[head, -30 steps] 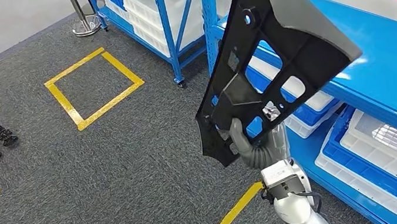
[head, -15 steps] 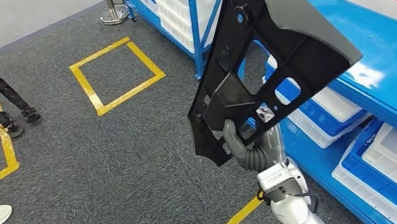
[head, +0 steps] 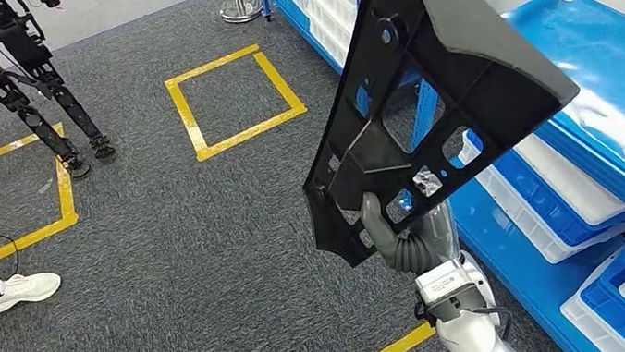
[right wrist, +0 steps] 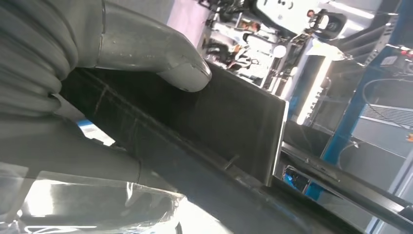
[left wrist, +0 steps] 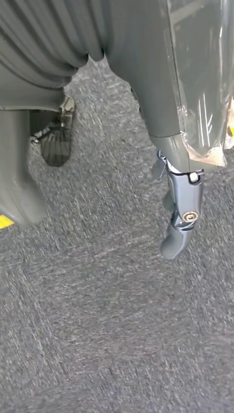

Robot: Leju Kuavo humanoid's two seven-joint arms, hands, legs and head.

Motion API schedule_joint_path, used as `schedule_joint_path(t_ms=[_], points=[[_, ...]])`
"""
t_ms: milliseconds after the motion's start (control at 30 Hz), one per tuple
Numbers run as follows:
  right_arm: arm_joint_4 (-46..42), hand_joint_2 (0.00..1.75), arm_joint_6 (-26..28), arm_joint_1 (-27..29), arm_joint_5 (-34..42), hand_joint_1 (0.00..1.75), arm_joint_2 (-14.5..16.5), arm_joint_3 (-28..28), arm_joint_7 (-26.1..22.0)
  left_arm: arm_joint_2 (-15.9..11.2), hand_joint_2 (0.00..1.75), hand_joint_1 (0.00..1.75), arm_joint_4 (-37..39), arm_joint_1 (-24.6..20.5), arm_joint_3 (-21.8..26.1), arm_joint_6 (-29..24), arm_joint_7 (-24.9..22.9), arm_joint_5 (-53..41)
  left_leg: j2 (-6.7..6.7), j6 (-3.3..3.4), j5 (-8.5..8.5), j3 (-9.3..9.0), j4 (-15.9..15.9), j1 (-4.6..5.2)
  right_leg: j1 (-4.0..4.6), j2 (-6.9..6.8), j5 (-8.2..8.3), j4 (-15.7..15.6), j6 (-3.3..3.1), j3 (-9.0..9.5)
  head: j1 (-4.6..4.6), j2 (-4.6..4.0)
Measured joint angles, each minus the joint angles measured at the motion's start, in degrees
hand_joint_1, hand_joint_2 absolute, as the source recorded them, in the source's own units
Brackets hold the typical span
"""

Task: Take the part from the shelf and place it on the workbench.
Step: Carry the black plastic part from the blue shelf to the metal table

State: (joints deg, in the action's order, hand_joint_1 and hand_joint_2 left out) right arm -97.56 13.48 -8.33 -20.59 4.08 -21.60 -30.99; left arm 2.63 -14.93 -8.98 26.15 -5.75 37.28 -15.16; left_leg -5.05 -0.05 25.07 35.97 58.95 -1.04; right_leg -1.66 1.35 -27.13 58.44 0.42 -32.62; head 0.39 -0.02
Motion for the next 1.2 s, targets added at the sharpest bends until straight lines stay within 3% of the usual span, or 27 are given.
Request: schedule_joint_path(t_ms=[67, 133, 167, 200, 233, 300, 367, 467, 533, 600, 667, 700, 733, 800, 833, 900, 933, 967, 1033, 1100, 1167, 1200], points=[[-0.1, 1.75, -0.2, -0.1, 0.0, 1.75, 0.2, 0.1, -0.1, 0.0, 1.75, 0.0, 0.0, -0.1, 0.1, 0.0, 0.5, 0.1, 3.08, -0.37, 2.92, 2.55, 5.3, -0.05, 0.13, -1.16, 0.01, -0.1, -0.7, 0.07, -0.35, 0.0], [-0.1, 1.75, -0.3, 0.0, 0.0, 1.75, 0.2, 0.2, -0.2, 0.0, 1.75, 0.0, 0.0, -0.2, 0.2, 0.0, 0.9, 0.0, 4.42, -0.65, 5.93, 6.16, 12.5, -0.13, 0.47, -2.5, -0.15, -0.1, -1.17, 0.08, -0.51, 0.0], [-0.1, 1.75, -0.3, 0.1, 0.0, 1.75, 0.2, 0.2, -0.2, 0.1, 1.75, 0.0, 0.0, -0.1, 0.3, 0.0, 1.1, 0.0, 4.65, -0.72, 6.33, 7.25, 14.5, -0.16, 0.58, -3.16, -0.24, -0.1, -1.28, 0.09, -0.52, 0.0], [-0.1, 1.75, -0.3, 0.2, 0.0, 1.75, 0.2, 0.2, -0.3, 0.1, 1.75, 0.0, 0.0, 0.0, 0.4, -0.1, 1.3, -0.1, 4.87, -0.73, 5.67, 7.3, 14.4, -0.17, 0.65, -3.78, -0.32, -0.1, -1.37, 0.13, -0.53, 0.0], [-0.1, 1.75, -0.3, 0.3, 0.0, 1.75, 0.2, 0.2, -0.5, 0.1, 1.75, 0.0, 0.0, 0.0, 0.4, -0.2, 1.5, -0.2, 5.24, -0.64, 4.2, 6.26, 12.3, -0.16, 0.69, -4.35, -0.42, -0.1, -1.38, 0.2, -0.53, 0.0], [-0.1, 1.75, -0.3, 0.5, 0.0, 1.75, 0.2, 0.2, -0.7, 0.1, 1.75, 0.0, -0.1, -0.1, 0.5, -0.3, 1.8, -0.5, 7.44, -0.24, 0.94, 2.32, 4.9, 0.14, 0.99, -5.35, -0.71, 0.0, -1.18, 0.42, -0.55, 0.0], [-0.1, 1.75, -0.2, 0.6, 0.0, 1.75, 0.2, 0.2, -1.0, 0.1, 1.75, 0.0, -0.1, -0.3, 0.5, -0.4, 2.0, -0.7, 9.06, 0.32, -0.18, -0.01, 0.4, 0.64, 1.44, -6.29, -1.03, 0.0, -0.74, 0.6, -0.44, 0.01], [-0.2, 1.75, -0.1, 0.8, 0.0, 1.75, 0.1, 0.3, -1.1, 0.0, 1.75, 0.0, -0.1, -0.4, 0.5, -0.7, 2.1, -1.0, 7.63, 1.29, -0.18, -0.26, -0.5, 0.94, 1.57, -7.44, -1.47, 0.0, 0.06, 0.86, -0.24, 0.0], [-0.3, 1.75, 0.1, 0.9, 0.0, 1.75, 0.1, 0.3, -1.1, -0.1, 1.75, 0.0, -0.1, -0.6, 0.5, -0.9, 2.1, -1.4, 6.36, 2.03, -0.59, -0.8, -1.2, 0.67, 1.5, -5.51, -2.86, 2.4, 0.34, 0.03, -0.12, 0.0], [-0.4, 1.75, 0.3, 1.2, 0.0, 1.75, 0.0, 0.3, -1.1, 0.0, 1.75, 0.0, -0.1, -1.0, 0.5, -1.0, 1.9, -1.7, 4.97, 2.52, -0.78, -1.04, -1.5, 0.49, 1.24, -2.78, -5.67, 8.9, 0.04, -3.1, 0.15, 0.0], [-0.4, 1.75, 0.5, 2.0, -0.2, 1.75, -0.3, 0.3, -1.2, 0.0, 1.75, 0.0, -0.1, -1.1, 0.5, -1.0, 1.8, -2.0, 3.36, 2.69, -0.77, -1.03, -1.4, 0.49, 1.06, -1.93, -7.5, 14.9, 0.02, -6.46, 0.3, 0.0], [-0.4, 1.75, 0.8, 2.4, -0.3, 1.75, -0.3, 0.3, -1.2, 0.0, 1.75, 0.0, -0.1, -1.0, 0.5, -1.0, 1.7, -2.2, 2.53, 2.68, -0.75, -1.04, -1.4, 0.48, 0.99, -1.81, -7.22, 15.5, 0.32, -6.99, 0.31, 0.0], [-0.4, 1.75, 1.0, 2.7, -0.5, 1.75, -0.4, 0.3, -1.4, 0.0, 1.75, 0.0, -0.1, -0.9, 0.5, -1.0, 1.7, -2.3, 1.69, 2.62, -0.73, -1.07, -1.4, 0.47, 0.88, -1.61, -6.02, 13.7, 0.8, -6.37, 0.33, 0.0], [-0.4, 1.75, 1.4, 3.2, -0.8, 1.75, -0.4, 0.3, -1.8, -0.1, 1.75, 0.0, -0.1, -0.9, 0.5, -0.9, 1.6, -2.4, 0.12, 2.28, -0.61, -1.04, -1.1, 0.51, 0.38, 0.04, -2.67, 6.2, 1.75, -3.2, 0.38, 0.0], [-0.4, 1.75, 1.6, 3.4, -0.9, 1.75, -0.4, 0.3, -1.9, -0.2, 1.75, 0.0, -0.1, -0.9, 0.5, -0.9, 1.6, -2.4, -0.57, 1.97, -0.48, -0.93, -0.9, 0.61, 0.15, 0.84, -1.39, 3.1, 1.84, -1.75, 0.37, 0.0], [-0.4, 1.75, 1.8, 3.8, -1.0, 1.75, -0.3, 0.2, -2.1, -0.4, 1.75, 0.0, -0.1, -0.8, 0.5, -0.9, 1.6, -2.4, -1.51, 1.27, -0.38, -0.58, -0.7, 0.66, 0.11, 1.5, -0.55, 0.7, 1.33, -0.68, 0.3, 0.0], [-0.4, 1.75, 1.9, 3.9, -1.0, 1.75, -0.3, 0.2, -2.2, -0.5, 1.75, 0.0, -0.1, -0.6, 0.5, -0.9, 1.6, -2.4, -1.91, 0.94, -0.39, -0.43, -0.7, 0.53, 0.23, 1.01, -0.42, 0.7, 0.88, -0.51, 0.27, 0.0], [-0.4, 1.75, 1.9, 4.0, -1.0, 1.75, -0.3, 0.2, -2.2, -0.7, 1.75, 0.0, -0.1, -0.5, 0.5, -0.9, 1.6, -2.4, -1.96, 0.67, -0.36, -0.33, -0.6, 0.33, 0.23, 0.59, -0.34, 0.6, 0.52, -0.43, 0.26, 0.0], [-0.4, 1.75, 2.0, 4.0, -1.0, 1.75, -0.1, 0.2, -2.2, -0.8, 1.75, 0.0, -0.1, -0.3, 0.5, -0.8, 1.6, -2.4, 0.12, 0.13, 0.87, 0.47, 1.2, 0.23, 0.12, -0.36, -0.23, 0.4, -0.29, -0.18, 0.03, 0.0], [-0.4, 1.75, 2.0, 4.1, -1.0, 1.75, 0.1, 0.2, -2.2, -0.9, 1.75, 0.0, -0.1, -0.4, 0.5, -0.9, 1.6, -2.4, 3.3, -0.31, 4.03, 3.26, 7.2, 0.27, 0.28, -1.44, -0.35, 0.4, -0.97, -0.04, -0.35, 0.0], [-0.3, 1.75, 2.0, 4.2, -1.0, 1.75, 0.1, 0.2, -2.2, -1.0, 1.75, 0.0, -0.1, -0.5, 0.5, -0.8, 1.6, -2.5, 4.53, -0.6, 6.59, 6.77, 13.9, 0.13, 0.58, -2.72, -0.55, 0.4, -1.36, -0.01, -0.46, 0.0], [-0.2, 1.75, 2.0, 4.2, -1.0, 1.75, 0.1, 0.2, -2.2, -1.0, 1.75, 0.0, -0.1, -0.4, 0.5, -0.8, 1.6, -2.5, 4.75, -0.67, 6.53, 7.5, 15.1, 0.06, 0.68, -3.36, -0.65, 0.4, -1.47, 0.03, -0.46, 0.0]])
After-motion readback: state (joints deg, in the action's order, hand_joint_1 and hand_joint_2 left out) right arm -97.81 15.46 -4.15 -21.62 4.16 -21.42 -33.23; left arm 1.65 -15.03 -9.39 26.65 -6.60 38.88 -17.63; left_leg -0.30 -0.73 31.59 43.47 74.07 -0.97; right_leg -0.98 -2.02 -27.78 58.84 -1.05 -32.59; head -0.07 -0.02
